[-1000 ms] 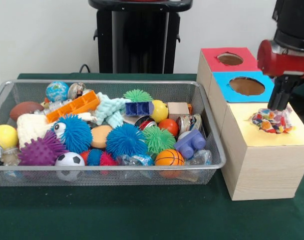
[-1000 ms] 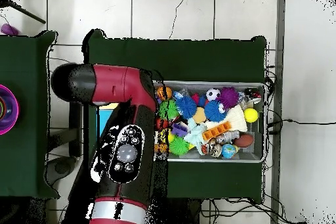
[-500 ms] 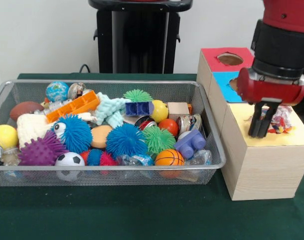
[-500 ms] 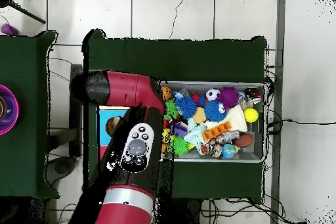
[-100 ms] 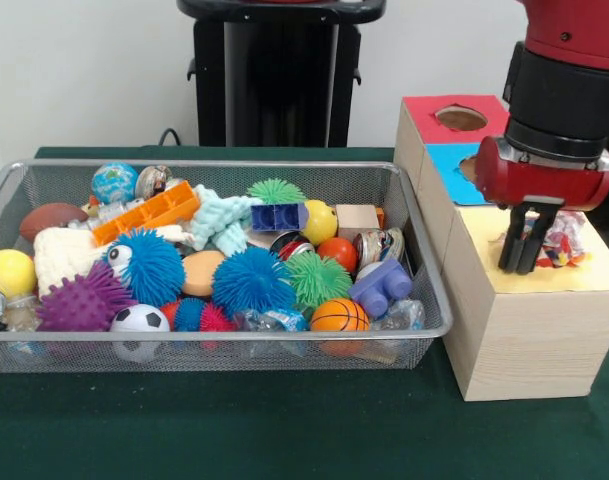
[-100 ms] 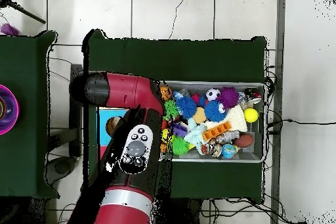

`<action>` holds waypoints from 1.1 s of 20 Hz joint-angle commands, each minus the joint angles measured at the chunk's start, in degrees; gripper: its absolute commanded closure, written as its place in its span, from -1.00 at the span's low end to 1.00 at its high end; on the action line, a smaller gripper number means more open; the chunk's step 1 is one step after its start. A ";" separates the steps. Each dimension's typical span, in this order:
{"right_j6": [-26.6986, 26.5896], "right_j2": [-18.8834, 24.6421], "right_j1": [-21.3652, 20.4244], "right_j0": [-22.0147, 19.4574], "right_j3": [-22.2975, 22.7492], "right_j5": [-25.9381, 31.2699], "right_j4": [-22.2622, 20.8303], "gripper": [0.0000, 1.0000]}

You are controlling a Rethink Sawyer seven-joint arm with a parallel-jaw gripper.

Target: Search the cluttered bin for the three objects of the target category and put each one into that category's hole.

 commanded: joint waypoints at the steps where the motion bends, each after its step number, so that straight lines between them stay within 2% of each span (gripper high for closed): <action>1: 18.58 1.92 -1.80 2.24 9.37 8.00 2.83 1.00; 11: 19.23 1.27 -3.87 4.35 14.84 3.72 4.61 1.00; 15: 18.44 2.90 -1.26 3.29 15.33 -3.63 4.50 1.00; 19: 18.70 2.01 3.09 3.29 12.77 -10.28 3.42 1.00; 22: 17.13 2.42 5.96 1.92 10.29 -12.99 3.03 1.00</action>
